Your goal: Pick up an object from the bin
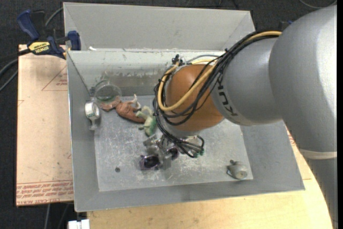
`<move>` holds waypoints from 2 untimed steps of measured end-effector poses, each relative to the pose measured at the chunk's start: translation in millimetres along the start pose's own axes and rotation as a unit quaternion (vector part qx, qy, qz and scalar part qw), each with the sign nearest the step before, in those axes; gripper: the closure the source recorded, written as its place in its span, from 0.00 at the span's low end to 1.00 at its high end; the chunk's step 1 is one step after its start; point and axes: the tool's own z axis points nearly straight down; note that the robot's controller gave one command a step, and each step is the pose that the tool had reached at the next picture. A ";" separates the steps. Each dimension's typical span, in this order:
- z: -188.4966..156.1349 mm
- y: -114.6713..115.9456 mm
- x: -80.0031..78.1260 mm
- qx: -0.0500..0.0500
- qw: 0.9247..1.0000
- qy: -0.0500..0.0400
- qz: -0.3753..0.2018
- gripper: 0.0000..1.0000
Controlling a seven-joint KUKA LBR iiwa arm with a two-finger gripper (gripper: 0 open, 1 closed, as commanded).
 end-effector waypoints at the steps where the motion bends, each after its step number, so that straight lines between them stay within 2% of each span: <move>1: -5.3 0.8 1.6 0.000 1.000 0.000 -0.008 1.00; 2: -125.2 -3.7 -19.0 0.000 1.000 -0.002 -0.023 1.00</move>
Offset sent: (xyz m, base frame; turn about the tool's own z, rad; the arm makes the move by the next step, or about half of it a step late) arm 0.0160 0.0043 0.1255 -0.0494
